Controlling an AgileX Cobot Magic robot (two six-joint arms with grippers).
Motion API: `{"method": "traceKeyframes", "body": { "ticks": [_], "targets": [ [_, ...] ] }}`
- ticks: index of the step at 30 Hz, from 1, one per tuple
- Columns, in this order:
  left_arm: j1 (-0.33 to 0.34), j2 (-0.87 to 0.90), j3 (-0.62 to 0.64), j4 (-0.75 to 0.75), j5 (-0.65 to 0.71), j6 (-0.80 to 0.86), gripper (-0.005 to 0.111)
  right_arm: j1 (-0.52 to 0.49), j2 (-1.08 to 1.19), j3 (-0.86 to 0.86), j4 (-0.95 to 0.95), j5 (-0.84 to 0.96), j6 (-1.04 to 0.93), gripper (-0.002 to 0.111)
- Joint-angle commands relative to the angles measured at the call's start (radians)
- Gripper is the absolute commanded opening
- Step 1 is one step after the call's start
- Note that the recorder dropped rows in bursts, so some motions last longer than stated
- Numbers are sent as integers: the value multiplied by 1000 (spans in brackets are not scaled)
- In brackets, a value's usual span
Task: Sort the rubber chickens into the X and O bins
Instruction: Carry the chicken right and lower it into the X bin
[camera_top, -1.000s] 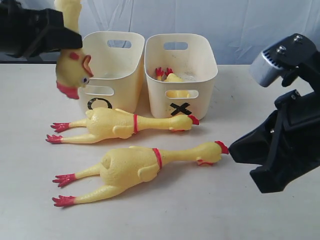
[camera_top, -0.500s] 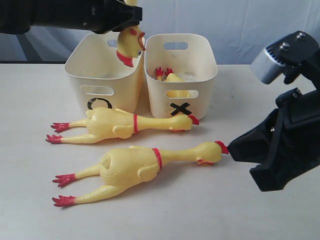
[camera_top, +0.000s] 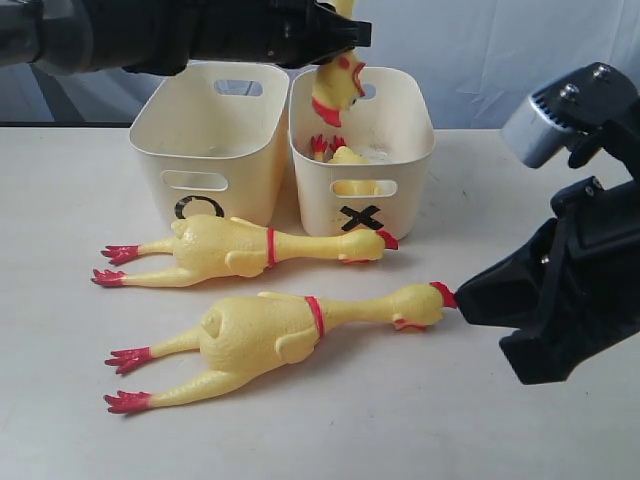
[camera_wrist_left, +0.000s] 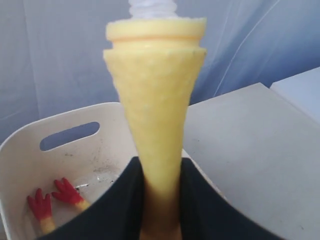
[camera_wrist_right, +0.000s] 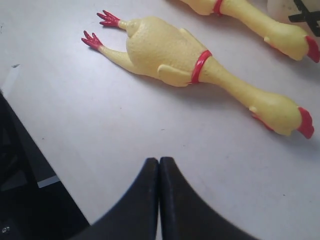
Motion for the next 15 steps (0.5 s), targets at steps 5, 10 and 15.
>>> {"method": "traceKeyframes", "body": {
  "ticks": [5,10,15],
  "targets": [
    [-17,77,-56,-42,-37,0,0,-5,-35,5,7,5,-2,0],
    [-17,100,-56,-38,-13,0,3,-5,-53,5,7,3,-2,0],
    [-17,114,-56,-39,-5,0,21,-5,-63,5,7,2,-2,0]
  ]
}}
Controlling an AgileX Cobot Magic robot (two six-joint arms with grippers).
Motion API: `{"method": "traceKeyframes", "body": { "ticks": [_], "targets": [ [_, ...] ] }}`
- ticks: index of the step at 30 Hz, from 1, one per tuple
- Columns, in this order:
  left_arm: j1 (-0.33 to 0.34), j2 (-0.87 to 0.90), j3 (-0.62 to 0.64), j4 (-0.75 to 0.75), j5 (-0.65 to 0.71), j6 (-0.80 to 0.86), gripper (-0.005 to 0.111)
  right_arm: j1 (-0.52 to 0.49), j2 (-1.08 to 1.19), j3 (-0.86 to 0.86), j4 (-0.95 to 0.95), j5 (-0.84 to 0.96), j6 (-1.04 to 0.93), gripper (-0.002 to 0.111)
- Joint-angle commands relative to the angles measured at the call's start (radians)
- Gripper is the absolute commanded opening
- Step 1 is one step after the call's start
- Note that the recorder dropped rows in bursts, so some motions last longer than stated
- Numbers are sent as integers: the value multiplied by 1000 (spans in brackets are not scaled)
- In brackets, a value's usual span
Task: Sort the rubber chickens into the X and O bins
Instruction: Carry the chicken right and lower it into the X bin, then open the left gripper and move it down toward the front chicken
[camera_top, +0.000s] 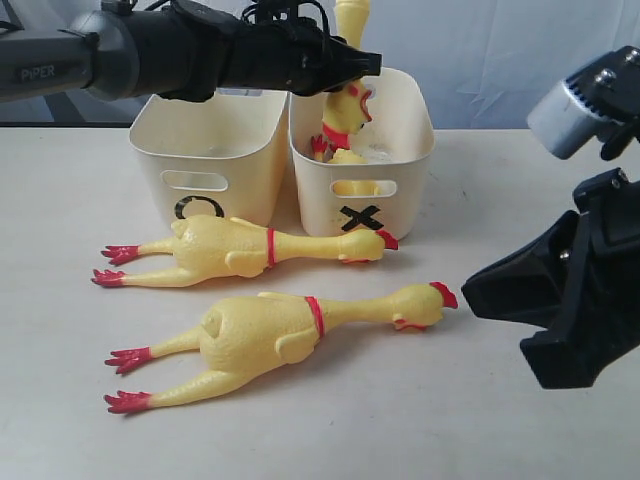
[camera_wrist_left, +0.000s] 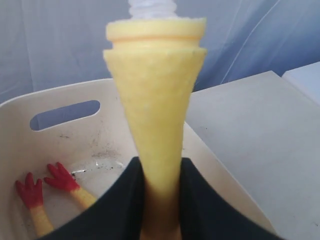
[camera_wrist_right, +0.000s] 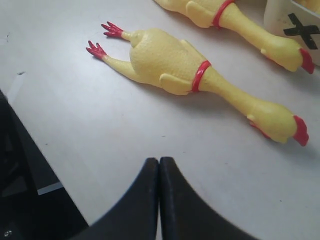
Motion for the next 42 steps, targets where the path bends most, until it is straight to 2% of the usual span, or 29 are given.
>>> {"method": "traceKeyframes", "body": {
  "ticks": [1,4,6,17,22,26,29,36,42],
  "targets": [
    [-7,11,-7,-14,11,0,25,-5,-13,5,5,0,-2,0],
    [-7,11,-7,-14,23,0,36,-5,-15,5,5,-2,-2,0],
    [-7,11,-7,-14,30,0,38,-5,-15,5,5,-2,-2,0],
    [-7,8,-7,-16,91,0,39,-5,-15,5,5,-2,-2,0],
    [-7,-16,-7,-6,177,0,39,-5,-15,5,1,-6,-2,0],
    [-7,-54,-7,69,299,0,39,-5,-15,5,1,-6,-2,0],
    [-7,-81,-7,181,387,0,34,-5,-15,5,1,-6,-2,0],
    [-7,-159,-7,470,640,0,4,-5,-15,5,1,-4,-2,0],
    [-7,-185,-7,641,860,-37,3,-5,-15,5,1,-4,-2,0]
  ]
}}
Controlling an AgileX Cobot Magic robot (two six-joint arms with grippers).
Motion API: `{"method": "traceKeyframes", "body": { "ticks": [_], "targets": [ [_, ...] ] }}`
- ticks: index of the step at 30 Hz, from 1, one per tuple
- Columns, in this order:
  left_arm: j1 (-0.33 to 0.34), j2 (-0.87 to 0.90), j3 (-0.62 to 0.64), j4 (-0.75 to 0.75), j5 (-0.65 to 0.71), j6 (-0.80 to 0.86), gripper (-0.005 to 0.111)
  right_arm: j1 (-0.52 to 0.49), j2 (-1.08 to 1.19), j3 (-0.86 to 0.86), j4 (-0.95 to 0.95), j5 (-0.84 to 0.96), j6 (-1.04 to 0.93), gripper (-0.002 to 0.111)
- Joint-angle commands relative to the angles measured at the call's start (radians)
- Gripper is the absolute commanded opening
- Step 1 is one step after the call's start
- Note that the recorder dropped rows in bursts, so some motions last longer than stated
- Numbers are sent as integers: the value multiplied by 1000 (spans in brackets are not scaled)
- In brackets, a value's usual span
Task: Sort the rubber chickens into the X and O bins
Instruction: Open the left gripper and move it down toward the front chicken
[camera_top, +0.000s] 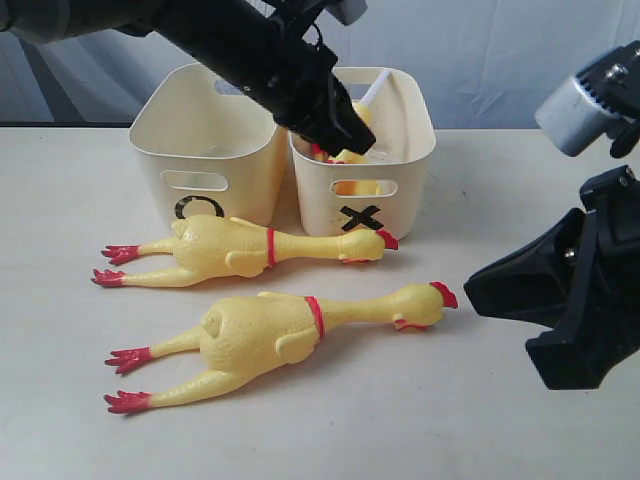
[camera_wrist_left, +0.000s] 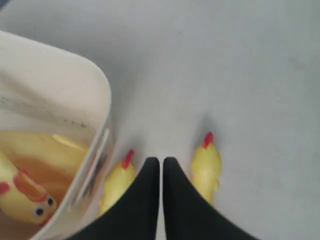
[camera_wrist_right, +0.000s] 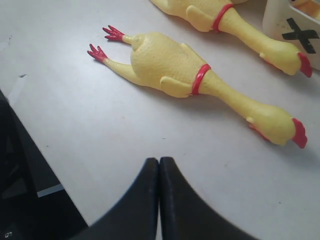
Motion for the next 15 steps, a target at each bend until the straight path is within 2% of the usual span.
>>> {"method": "traceKeyframes", "body": {
  "ticks": [1,5,7,12,15],
  "targets": [
    [-7,-27,-5,137,148,-57,3,-5,-4,5,1,-4,-2,0],
    [-7,-32,-5,200,245,-90,3,-5,-4,5,1,-4,-2,0],
    [-7,-32,-5,216,245,-98,4,-5,-4,5,1,-4,-2,0],
    [-18,-39,9,366,245,-171,21,-5,-4,5,1,-2,-2,0],
    [-18,-39,9,384,245,-188,34,-5,-4,5,1,-2,-2,0]
  ]
}}
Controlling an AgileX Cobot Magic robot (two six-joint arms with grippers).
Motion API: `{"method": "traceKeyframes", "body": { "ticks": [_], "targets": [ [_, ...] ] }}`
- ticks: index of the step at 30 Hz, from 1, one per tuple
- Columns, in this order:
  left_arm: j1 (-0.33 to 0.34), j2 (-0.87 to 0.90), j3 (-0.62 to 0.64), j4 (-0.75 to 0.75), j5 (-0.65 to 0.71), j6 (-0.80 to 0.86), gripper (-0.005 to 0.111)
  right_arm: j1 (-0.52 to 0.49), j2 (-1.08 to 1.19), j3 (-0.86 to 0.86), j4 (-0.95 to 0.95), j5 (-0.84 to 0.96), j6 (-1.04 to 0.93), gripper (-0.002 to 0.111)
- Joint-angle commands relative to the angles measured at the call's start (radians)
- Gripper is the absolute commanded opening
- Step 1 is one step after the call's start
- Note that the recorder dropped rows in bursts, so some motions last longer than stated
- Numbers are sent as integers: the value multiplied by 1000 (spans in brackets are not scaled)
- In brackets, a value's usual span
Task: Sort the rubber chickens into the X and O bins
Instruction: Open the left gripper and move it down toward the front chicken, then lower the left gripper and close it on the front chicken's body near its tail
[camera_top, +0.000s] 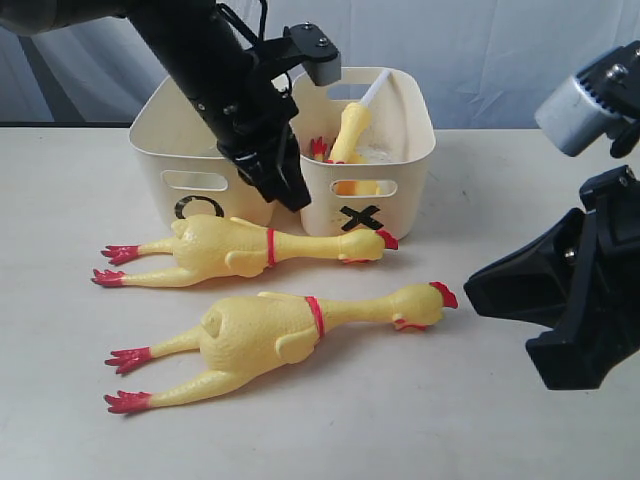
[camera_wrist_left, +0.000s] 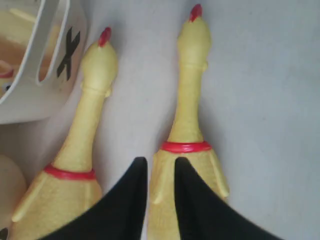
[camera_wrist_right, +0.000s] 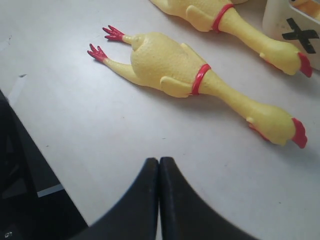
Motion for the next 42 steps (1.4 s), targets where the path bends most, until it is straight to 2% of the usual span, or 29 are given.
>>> {"method": "traceKeyframes", "body": {
  "ticks": [1,6,9,15,21,34,40,42],
  "targets": [
    [-7,-11,7,46,5,-29,38,-5,-4,5,1,-2,-2,0],
    [-7,-11,7,151,5,-29,50,-5,-4,5,1,0,-2,0],
    [-6,-11,7,176,5,-67,50,-5,-4,5,1,1,-2,0],
    [-6,-11,7,128,5,-103,50,-5,-4,5,1,5,-2,0],
    [-6,-23,13,183,5,-223,50,-5,-4,5,1,5,-2,0],
    [-6,-61,212,177,5,-315,50,-5,-4,5,32,35,0,0],
    [-6,-79,318,171,3,-300,49,-5,-4,5,31,33,0,0],
    [-8,-91,358,170,-61,-252,49,-5,-4,5,31,33,0,0]
  ]
}}
